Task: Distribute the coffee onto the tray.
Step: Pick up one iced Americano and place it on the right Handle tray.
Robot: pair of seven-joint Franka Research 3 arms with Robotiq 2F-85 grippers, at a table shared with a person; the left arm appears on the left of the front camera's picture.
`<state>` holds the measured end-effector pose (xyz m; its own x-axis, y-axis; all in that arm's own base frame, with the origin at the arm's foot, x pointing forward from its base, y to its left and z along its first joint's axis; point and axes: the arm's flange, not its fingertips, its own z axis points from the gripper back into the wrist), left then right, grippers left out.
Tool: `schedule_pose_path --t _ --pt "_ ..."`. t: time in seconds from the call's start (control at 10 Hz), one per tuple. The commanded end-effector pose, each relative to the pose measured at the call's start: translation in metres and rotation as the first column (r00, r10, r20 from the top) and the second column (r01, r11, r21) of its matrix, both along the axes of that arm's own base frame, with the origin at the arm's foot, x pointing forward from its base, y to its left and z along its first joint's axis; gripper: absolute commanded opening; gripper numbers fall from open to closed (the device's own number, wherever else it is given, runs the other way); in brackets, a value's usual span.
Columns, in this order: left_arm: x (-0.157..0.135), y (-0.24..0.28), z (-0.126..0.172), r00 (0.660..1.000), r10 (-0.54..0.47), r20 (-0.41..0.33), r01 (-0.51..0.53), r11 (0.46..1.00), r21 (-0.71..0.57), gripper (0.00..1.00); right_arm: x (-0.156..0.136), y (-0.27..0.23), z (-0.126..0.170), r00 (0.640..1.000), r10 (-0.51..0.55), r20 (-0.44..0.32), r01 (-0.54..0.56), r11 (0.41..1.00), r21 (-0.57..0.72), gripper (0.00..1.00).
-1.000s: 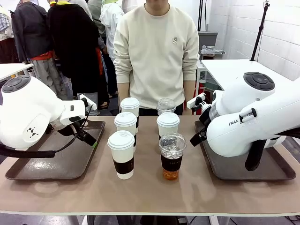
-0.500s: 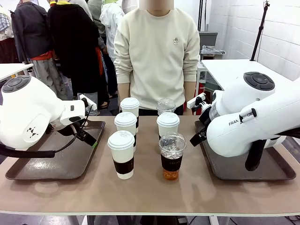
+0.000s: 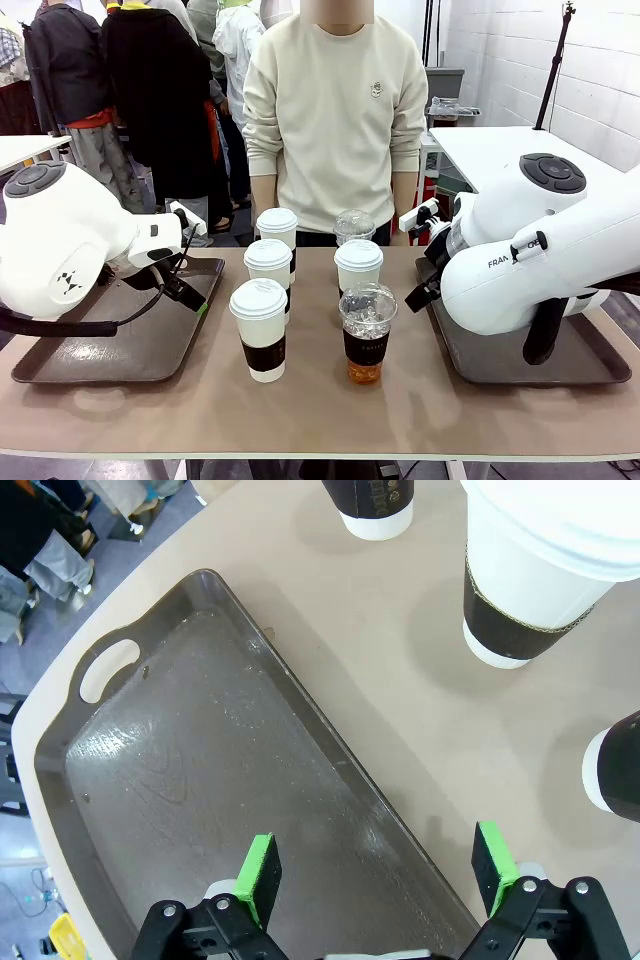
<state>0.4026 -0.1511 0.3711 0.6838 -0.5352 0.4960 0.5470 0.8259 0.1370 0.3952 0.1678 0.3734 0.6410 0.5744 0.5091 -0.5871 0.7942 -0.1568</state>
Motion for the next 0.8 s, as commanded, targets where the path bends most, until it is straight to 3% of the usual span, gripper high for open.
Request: schedule_pose_path --t 0.0,0.3,0.7 --pt "0.000 0.000 0.000 1.000 0.001 0.000 -0.001 1.000 0.000 1.00 0.000 0.000 0.000 1.000 0.000 0.000 0.000 1.000 0.000 1.00" --pt "0.000 0.000 0.000 1.000 0.000 0.000 0.000 1.000 0.000 1.00 0.000 0.000 0.000 1.000 0.000 0.000 0.000 1.000 0.000 1.00" --pt "0.007 0.010 0.059 1.000 -0.008 0.009 0.008 0.999 -0.053 1.00 0.006 -0.029 0.069 0.999 -0.031 -0.008 0.032 0.995 0.099 1.00"
